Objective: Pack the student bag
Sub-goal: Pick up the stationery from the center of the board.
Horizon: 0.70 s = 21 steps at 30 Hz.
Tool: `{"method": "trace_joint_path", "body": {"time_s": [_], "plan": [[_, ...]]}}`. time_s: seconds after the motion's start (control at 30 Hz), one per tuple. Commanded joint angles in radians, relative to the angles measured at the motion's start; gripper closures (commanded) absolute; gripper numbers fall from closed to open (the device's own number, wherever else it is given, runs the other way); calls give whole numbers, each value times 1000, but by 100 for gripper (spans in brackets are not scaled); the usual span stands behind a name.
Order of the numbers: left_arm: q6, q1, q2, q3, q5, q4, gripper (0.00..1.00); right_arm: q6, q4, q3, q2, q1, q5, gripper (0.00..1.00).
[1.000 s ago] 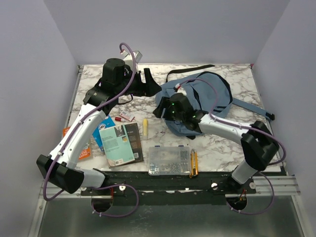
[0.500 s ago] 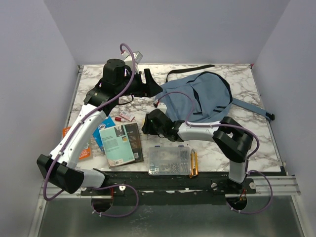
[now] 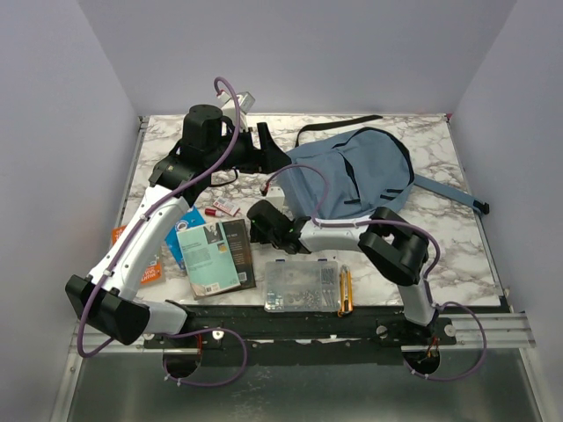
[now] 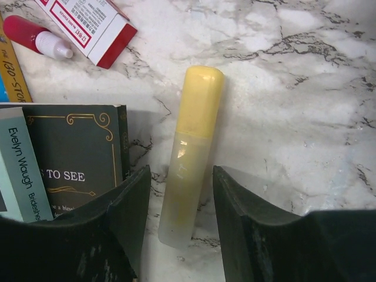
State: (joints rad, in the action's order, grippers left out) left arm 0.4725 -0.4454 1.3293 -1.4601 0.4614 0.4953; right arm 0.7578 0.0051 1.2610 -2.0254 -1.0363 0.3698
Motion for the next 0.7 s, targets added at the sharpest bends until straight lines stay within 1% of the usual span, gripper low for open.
{"method": "trace_joint_path", "body": {"time_s": [0.0, 0.1, 0.2, 0.4, 0.57, 0.63, 0.67], "plan": [[5, 1, -13, 9, 27, -19, 25, -25, -83, 44, -54, -28, 96, 53], [6, 2, -10, 9, 29, -20, 25, -28, -89, 43, -56, -31, 110, 59], [8, 2, -6, 10, 31, -20, 25, -38, -96, 44, -56, -31, 131, 62], [11, 7, -4, 11, 34, -21, 25, -68, -126, 62, -85, -60, 185, 59], [12, 8, -3, 10, 39, -23, 25, -75, -153, 86, -115, -76, 213, 61], [13, 8, -2, 13, 38, -23, 25, -83, -135, 80, -119, -77, 208, 70], [14, 10, -2, 12, 36, -24, 25, -93, -119, 77, -119, -77, 199, 77]]}}
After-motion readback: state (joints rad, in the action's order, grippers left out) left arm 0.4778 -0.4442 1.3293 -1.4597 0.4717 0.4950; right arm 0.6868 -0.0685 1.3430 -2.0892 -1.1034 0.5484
